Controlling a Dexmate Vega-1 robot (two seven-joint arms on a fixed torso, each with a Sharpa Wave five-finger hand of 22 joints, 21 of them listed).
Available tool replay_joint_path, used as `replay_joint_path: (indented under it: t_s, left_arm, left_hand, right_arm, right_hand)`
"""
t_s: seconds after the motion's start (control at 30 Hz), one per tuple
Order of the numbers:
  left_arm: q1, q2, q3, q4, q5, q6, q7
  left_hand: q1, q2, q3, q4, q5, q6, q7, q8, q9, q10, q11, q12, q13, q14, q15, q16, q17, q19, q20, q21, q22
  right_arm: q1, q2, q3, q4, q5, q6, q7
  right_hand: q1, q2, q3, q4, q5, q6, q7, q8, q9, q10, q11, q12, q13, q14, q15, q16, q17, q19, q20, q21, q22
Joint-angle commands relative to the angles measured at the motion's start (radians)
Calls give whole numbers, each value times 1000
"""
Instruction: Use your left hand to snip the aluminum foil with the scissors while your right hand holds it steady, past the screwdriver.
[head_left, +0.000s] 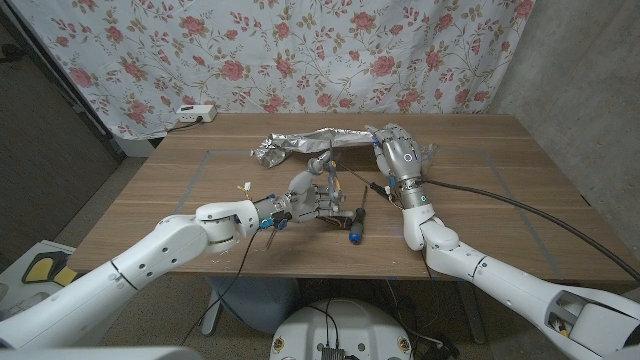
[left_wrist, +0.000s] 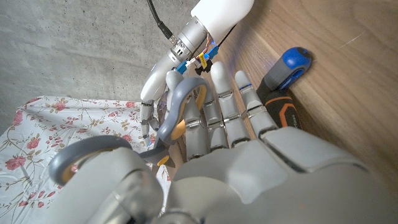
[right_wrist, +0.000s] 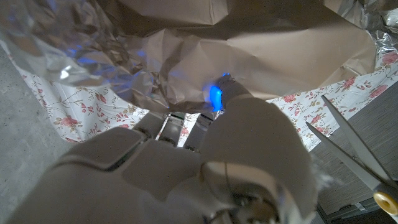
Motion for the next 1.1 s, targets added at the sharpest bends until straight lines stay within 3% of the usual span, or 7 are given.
replay_joint_path:
  t_s: [0.03,0.73,1.1]
  left_arm:
    - [-25,-8,16,21,10,23,-1]
    - [-58,-17,32,4,32,53,14]
    - [-83,-48,60,59,48,50,-18]
  left_hand:
    - [-4,0,-216,223,-3,2,6,5,16,66,-62,321,110,1,0,7,5,-2,2,6,4]
    - [-5,0,-216,223,-4,5,2,-6,9,70,-59,319,110,0,0,6,4,-3,5,6,4]
    - [-6,0,-216,223,-4,2,2,-7,14,70,-58,321,118,0,0,6,4,-4,5,6,5]
  right_arm:
    - [-14,-7,3,-15,-10,-5,3]
    - [-43,-33,19,-61,-13,3,16]
    - [-58,-48,27,-70,-22,8,26]
  right_hand:
    - [8,-2,7,0,0,7,2,-2,3,-3,2,8,0,5,-191,1,5,-3,-64,3,4]
    - [8,-2,6,1,0,5,2,-3,4,-6,2,8,-3,1,-190,-2,9,-5,-65,5,4]
    - [8,-1,6,2,1,6,2,-3,4,-5,2,9,-3,1,-191,-2,11,-5,-66,6,4]
